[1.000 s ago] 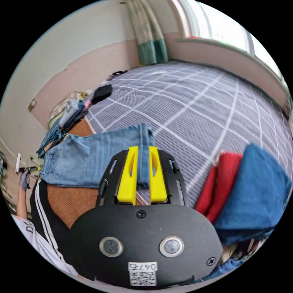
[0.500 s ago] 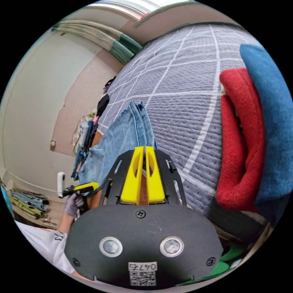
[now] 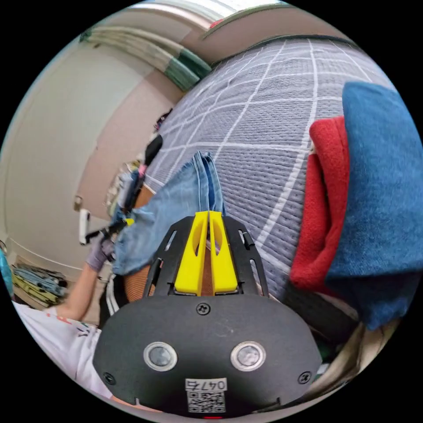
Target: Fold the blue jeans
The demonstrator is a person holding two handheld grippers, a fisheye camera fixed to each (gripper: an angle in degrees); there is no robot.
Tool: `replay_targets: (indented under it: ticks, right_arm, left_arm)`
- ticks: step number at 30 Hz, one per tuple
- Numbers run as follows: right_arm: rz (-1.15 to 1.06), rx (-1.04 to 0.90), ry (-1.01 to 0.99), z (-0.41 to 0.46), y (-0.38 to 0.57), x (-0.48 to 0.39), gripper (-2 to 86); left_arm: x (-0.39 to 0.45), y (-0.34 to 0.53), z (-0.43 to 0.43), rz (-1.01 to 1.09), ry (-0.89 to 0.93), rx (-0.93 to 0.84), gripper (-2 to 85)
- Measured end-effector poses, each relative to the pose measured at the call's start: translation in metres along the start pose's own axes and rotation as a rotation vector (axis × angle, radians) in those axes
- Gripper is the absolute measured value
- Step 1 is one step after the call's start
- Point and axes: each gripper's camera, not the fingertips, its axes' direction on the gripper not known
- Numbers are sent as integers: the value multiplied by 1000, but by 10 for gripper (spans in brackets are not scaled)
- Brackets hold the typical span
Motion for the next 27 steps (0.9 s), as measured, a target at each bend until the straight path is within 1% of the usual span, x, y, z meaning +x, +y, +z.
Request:
replay_targets:
  ticks: [2,3,5,7,8,12,14,17,24,26,27]
  right_arm:
    - [-76,2,91,3,4,-11,3]
    - [-88,6,105,4,5,-13,9]
    - [-96,-11,137,10,6,-13,30]
    - [-78,-9,125,13,5,-7,36]
    - [-55,-2,95,14,4,-2,39]
    - [-7,5,40,21,2,5,42]
    - [-8,12,66,22,1,0,35]
    - [-5,-10,54,19,-5,-4,17]
    - [-23,11,-15,-10,-23,-27,0]
    - [-43,52,-90,-24,-31,-45,0]
    - [-62,60,-107,-27,-34,-52,0]
  left_arm:
    - [18,-33,9,16,-22,0,-10]
    - [23,-40,15,23,-23,-13,-10]
    - [40,-62,46,37,-60,-98,-10]
    - [48,-72,71,49,-99,-164,-10]
    - [51,-75,79,51,-94,-165,-10]
    - [42,-82,92,-16,1,-163,-10]
    - [24,-77,104,-115,115,-157,-10]
    - [17,-65,119,-161,186,-143,-10]
    - [44,-30,138,-161,120,-113,-10]
    - [67,6,129,-137,127,6,-10]
    - [73,16,129,-128,139,36,-10]
